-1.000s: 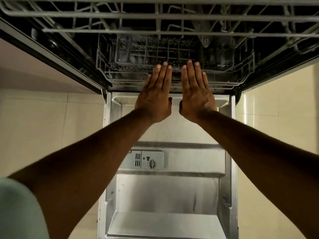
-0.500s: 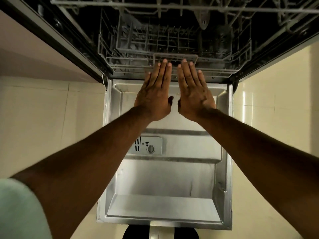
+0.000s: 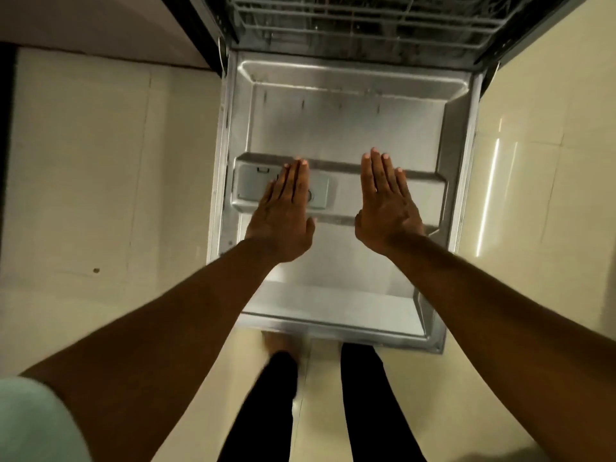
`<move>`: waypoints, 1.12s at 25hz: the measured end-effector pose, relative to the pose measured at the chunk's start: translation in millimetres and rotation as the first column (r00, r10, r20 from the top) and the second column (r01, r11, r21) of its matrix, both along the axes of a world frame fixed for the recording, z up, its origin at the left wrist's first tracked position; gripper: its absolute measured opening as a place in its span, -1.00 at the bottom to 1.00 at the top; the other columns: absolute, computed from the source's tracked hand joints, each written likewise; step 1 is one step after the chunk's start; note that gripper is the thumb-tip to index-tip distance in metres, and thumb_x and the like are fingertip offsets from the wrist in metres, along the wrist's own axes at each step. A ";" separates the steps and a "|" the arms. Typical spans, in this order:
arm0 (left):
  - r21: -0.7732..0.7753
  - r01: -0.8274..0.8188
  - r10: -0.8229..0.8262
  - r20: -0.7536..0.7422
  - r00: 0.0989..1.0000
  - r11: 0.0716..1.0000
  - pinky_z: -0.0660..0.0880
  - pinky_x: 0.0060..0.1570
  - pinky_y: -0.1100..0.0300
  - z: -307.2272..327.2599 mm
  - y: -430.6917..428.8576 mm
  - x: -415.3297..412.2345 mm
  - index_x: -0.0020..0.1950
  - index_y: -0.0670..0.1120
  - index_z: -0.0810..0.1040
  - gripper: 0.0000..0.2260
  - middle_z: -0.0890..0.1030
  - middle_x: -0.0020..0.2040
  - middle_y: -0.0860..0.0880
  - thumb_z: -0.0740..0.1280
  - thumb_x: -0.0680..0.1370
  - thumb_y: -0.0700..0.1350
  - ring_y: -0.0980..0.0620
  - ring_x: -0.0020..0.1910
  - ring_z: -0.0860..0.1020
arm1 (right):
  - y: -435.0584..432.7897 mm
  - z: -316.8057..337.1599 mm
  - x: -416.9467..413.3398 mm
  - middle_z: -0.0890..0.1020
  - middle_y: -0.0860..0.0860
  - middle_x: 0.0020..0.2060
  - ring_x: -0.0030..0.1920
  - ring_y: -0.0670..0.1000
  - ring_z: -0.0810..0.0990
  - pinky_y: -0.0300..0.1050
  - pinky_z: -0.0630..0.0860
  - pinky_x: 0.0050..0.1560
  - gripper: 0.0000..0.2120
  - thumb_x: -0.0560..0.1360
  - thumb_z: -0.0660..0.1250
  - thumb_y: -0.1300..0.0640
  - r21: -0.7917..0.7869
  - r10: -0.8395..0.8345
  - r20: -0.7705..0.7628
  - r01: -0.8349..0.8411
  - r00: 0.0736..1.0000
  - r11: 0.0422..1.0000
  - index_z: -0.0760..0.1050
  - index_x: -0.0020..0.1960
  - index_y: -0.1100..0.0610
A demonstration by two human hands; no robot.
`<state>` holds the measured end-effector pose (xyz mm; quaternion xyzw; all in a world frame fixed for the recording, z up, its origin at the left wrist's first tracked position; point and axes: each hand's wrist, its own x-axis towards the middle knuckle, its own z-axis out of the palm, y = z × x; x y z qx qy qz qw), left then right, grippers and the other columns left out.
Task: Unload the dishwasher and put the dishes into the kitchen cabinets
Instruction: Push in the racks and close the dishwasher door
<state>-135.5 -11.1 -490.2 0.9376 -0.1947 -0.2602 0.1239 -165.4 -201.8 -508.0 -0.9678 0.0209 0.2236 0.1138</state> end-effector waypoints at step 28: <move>0.270 -0.849 0.380 -0.803 -0.458 -0.453 0.37 0.32 -0.10 -163.6 89.8 -273.1 0.45 -0.15 0.27 -0.21 0.48 0.32 -0.23 0.02 0.50 0.46 -0.21 0.23 0.51 | 95.8 -147.9 -300.3 0.28 0.14 0.50 0.45 0.18 0.31 0.27 0.25 0.41 0.02 0.22 0.32 -0.49 0.232 -0.367 -0.921 0.576 -0.128 -0.784 0.12 0.56 -0.09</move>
